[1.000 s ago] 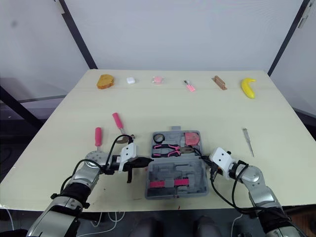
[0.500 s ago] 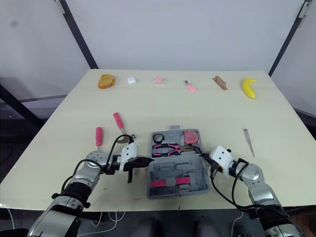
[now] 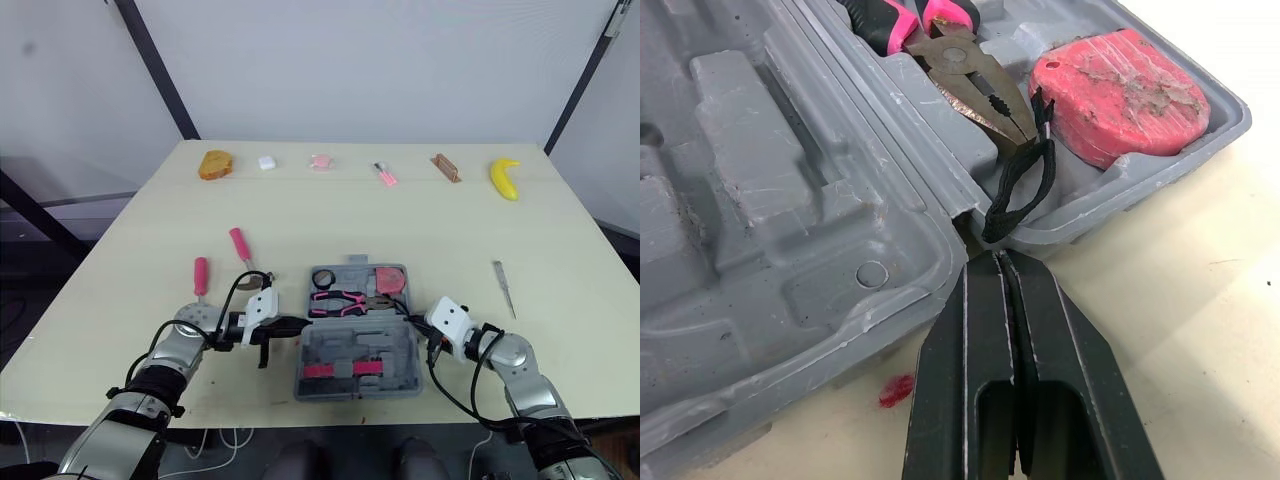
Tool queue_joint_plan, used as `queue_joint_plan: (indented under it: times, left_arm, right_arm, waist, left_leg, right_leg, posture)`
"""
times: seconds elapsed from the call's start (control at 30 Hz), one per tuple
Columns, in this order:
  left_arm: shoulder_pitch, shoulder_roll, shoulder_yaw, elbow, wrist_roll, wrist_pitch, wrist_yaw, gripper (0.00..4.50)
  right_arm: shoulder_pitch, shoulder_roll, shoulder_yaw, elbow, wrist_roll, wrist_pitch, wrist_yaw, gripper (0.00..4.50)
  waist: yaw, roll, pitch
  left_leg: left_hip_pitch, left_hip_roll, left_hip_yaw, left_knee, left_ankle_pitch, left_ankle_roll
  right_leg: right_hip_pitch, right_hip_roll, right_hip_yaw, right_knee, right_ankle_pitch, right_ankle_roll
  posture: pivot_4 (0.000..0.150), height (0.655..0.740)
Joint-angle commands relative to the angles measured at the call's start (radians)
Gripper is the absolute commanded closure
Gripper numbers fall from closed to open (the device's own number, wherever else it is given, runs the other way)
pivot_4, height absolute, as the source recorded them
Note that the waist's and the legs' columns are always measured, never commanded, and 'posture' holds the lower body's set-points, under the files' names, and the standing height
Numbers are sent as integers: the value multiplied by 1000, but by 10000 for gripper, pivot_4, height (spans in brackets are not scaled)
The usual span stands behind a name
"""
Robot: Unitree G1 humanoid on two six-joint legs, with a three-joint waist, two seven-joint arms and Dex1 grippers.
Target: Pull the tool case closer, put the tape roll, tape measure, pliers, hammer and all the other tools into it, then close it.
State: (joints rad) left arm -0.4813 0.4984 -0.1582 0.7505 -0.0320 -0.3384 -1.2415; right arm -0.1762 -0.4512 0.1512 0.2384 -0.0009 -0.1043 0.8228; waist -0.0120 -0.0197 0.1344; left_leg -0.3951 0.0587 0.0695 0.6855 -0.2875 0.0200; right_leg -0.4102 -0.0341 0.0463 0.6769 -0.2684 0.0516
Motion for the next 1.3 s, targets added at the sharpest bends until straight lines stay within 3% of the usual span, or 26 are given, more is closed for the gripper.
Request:
queue_joint_plan:
  times: [0.03, 0.87, 1.3]
  left_arm:
    - [-22, -15, -8, 15, 9, -9, 19, 45000]
    - [-8, -18, -15, 8, 10, -7, 7, 45000]
    - [21, 19, 22, -29, -19, 4, 16, 45000]
  right_arm:
    - [-5, 18, 36, -48, 18, -12, 28, 44767]
    - [-1, 9, 42, -57, 4, 15, 30, 44767]
    - [25, -45, -53, -51, 64, 0, 25, 44767]
  waist:
    - [0, 0, 0]
    - [0, 0, 0]
    - [0, 0, 0]
  left_leg:
    - [0, 0, 0, 0, 0, 0]
    - [0, 0, 0, 0, 0, 0]
    - [0, 0, 0, 0, 0, 0]
  right_leg:
    - [0, 0, 0, 0, 0, 0]
    - [0, 0, 0, 0, 0, 0]
    - [0, 0, 0, 0, 0, 0]
  posture:
    - [1500, 7400]
    - [1500, 7400]
    - [1500, 7400]
